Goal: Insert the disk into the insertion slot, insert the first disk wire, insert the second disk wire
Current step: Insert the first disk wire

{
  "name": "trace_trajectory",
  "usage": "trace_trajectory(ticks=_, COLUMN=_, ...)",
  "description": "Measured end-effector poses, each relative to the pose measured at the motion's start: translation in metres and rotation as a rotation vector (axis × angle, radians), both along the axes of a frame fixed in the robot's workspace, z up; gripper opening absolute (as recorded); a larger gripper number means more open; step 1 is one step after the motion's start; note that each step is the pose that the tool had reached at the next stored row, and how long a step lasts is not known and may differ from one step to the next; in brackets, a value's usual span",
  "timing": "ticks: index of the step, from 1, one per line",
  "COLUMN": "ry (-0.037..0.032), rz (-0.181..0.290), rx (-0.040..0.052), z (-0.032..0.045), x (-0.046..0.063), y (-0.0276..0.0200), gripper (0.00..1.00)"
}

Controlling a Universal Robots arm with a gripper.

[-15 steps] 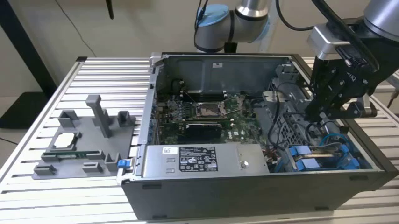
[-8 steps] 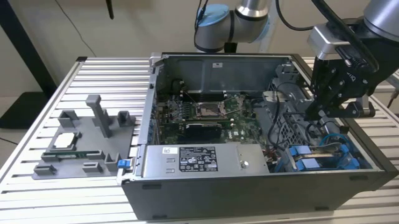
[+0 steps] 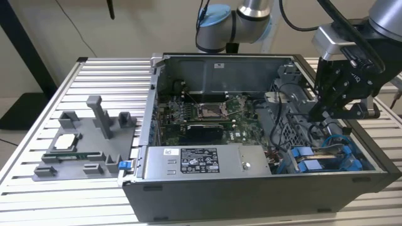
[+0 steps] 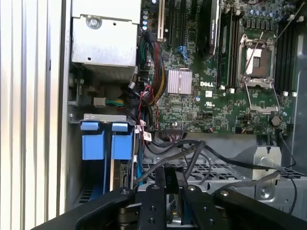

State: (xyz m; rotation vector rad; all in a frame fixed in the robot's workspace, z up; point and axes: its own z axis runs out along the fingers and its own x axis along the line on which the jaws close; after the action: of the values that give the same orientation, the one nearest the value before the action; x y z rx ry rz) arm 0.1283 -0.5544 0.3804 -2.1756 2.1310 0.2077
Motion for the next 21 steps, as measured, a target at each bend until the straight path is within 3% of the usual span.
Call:
trace_trajectory(ticks=2, ry=0.015, rz=0.0, rx=-0.0069, z=-0.0001, x=0.005, y=-0.0002, gripper=0.0)
trace_trajectory(ticks=5, ry=0.0374, rz=0.0, rx=-0.0282, z=0.0, x=0.012, y=-0.001, gripper=0.0)
trace_trajectory(ticks=7, ry=0.0489, rz=0.0, rx=-0.0428, z=0.0, x=0.016, y=-0.002, gripper=0.0)
trace_trajectory(ticks=9, ry=0.0554, rz=0.0, rx=-0.0535, z=-0.0001, x=0.019, y=-0.0037, gripper=0.0)
trace_trajectory(ticks=15, ry=0.0613, rz=-0.001, rx=-0.0733, z=-0.0008, x=0.022, y=-0.0109, gripper=0.0)
trace_trajectory(ticks=21, ry=0.0581, rz=-0.021, rx=-0.0769, z=-0.0043, x=0.022, y=-0.0149, gripper=0.0)
